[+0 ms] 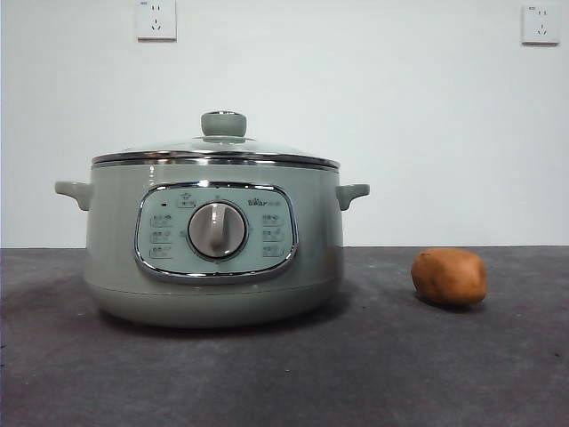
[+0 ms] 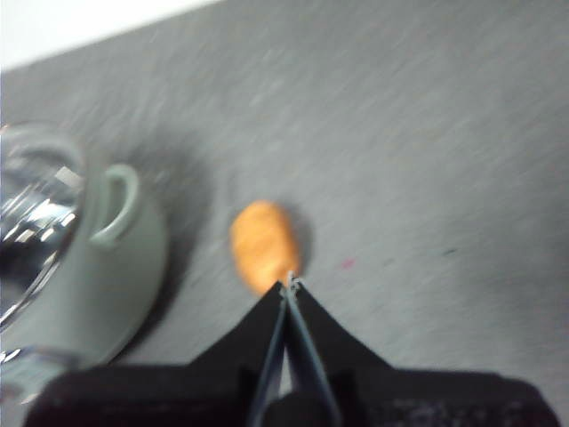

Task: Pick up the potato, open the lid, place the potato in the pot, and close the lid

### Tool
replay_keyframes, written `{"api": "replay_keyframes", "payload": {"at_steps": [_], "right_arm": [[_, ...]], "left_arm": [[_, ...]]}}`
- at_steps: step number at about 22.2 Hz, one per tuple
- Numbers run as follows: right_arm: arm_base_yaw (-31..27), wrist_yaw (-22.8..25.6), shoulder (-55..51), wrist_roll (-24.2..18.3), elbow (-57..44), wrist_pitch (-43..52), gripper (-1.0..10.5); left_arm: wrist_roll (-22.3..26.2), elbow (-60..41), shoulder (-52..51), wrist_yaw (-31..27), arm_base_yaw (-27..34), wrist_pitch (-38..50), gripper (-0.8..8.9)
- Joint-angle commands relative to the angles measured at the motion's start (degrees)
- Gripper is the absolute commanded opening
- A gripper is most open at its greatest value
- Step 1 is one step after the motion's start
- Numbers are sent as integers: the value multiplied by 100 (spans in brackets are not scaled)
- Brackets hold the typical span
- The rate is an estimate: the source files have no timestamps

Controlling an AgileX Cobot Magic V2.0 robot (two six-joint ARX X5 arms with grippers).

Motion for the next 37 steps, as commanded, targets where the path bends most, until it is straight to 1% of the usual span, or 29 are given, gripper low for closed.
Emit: {"api": "replay_keyframes", "payload": {"at_steps": [1, 3, 5, 7, 9, 10, 11, 12, 13, 14, 15, 16, 17, 20, 23, 24, 26, 27, 30, 33, 37], "right_arm": [[7, -422, 514, -203, 286, -173, 2], [7, -708, 905, -387, 498, -356, 2], [9, -870, 1285, -575, 704, -507, 2], [55, -883, 1790, -769, 977, -684, 3], [160, -881, 2277, -824, 1213, -754, 12], [201, -870, 2538, -916, 1340, -820, 36], [243, -866, 2741, -966, 1429, -855, 123], [321, -861, 2964, -1032, 1512, -863, 300], [396, -859, 3136, -1051, 1569, -857, 507], [483, -857, 3348, -1060, 1637, -861, 752], [551, -855, 3528, -1143, 1703, -863, 871], [649, -828, 3740, -1266, 1775, -859, 915], [750, -745, 3939, -1351, 1845, -852, 913], [1069, -291, 4500, -1379, 2074, -863, 913], [1272, -175, 5021, -1469, 2310, -815, 913], [1327, -70, 5180, -1528, 2380, -802, 913], [1410, 385, 5471, -1582, 2483, -741, 913], [1429, 490, 5598, -1639, 2514, -699, 913], [1429, 501, 5921, -1652, 2533, -487, 913], [1429, 501, 6255, -1784, 2533, -229, 913], [1429, 518, 6579, -1799, 2533, 20, 908]], "left_arm": [[-11, 295, 256, 315, 0, -203, -3], [-11, 479, 455, 520, 0, -323, -3], [-11, 627, 621, 688, 0, -435, -3], [-11, 732, 789, 785, -4, -466, -3], [-11, 734, 911, 907, -4, -496, -2], [-9, 734, 990, 903, -4, -568, 1], [20, 734, 1051, 905, -4, -654, 3], [81, 734, 1130, 901, -4, -743, 64], [157, 734, 1200, 898, -4, -767, 227], [181, 734, 1281, 855, -2, -765, 535], [192, 734, 1357, 837, -4, -756, 734], [238, 734, 1449, 839, -4, -758, 793], [245, 734, 1543, 839, -4, -758, 789], [247, 737, 1740, 837, -4, -758, 789], [271, 734, 1823, 837, -4, -758, 789], [269, 737, 1823, 837, -4, -758, 789], [269, 737, 1823, 839, -4, -761, 786], [267, 737, 1823, 839, -4, -769, 786], [267, 737, 1823, 841, -4, -855, 786], [258, 737, 1823, 852, -4, -857, 786], [164, 737, 1823, 881, -57, -846, 786]]}}
